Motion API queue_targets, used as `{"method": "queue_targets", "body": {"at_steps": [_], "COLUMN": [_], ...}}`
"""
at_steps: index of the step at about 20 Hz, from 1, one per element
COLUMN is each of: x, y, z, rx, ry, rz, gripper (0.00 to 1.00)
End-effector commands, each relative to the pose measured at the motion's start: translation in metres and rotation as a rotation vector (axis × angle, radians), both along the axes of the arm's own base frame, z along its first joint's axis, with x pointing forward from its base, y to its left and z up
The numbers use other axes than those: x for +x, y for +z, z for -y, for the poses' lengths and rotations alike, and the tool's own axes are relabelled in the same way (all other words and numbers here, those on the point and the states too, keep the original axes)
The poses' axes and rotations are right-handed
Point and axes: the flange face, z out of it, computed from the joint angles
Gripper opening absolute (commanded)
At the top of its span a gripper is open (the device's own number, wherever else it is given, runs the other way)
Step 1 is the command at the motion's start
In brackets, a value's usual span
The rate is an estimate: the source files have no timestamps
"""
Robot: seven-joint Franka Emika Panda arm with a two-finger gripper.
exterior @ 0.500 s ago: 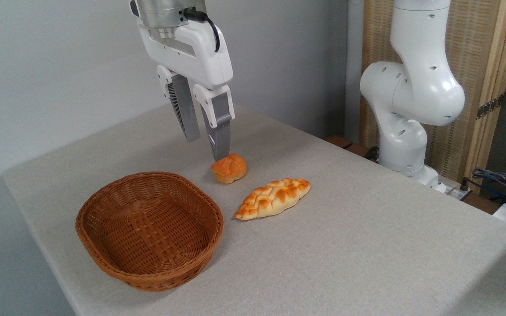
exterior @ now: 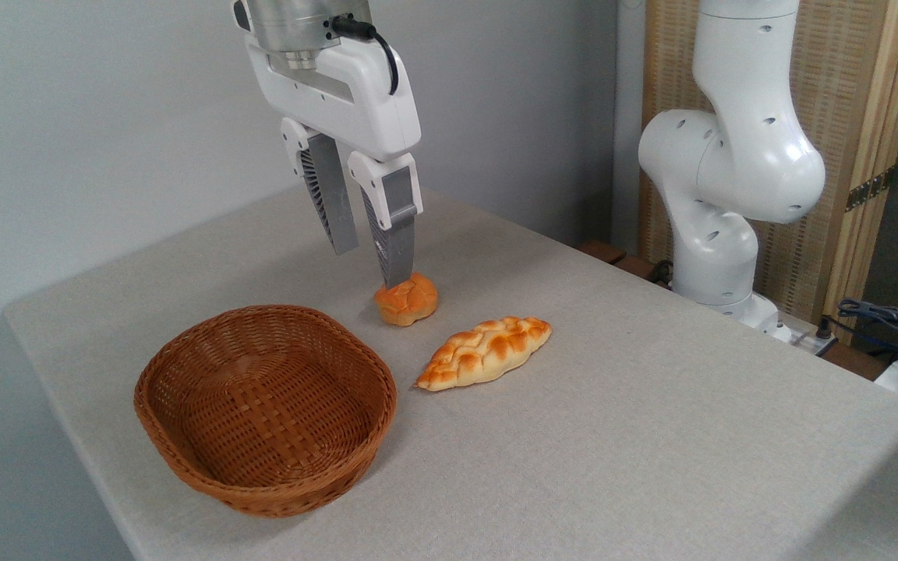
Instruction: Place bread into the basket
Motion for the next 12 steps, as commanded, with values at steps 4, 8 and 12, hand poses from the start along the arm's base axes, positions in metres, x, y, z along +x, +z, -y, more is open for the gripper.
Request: {"method": "queue_targets", "body": {"at_steps": [4, 8, 12], "x": [-0.041, -0.062, -0.075], "y": [-0.017, -0.053, -0.088], "z": [0.024, 0.072, 0.112], "rx": [-0.017, -0.014, -0.056], "ry": [-0.044, -0.131, -0.195], "rz": [-0.056, -0.127, -0.12], "gripper": [1.0, 1.0, 1.0]}}
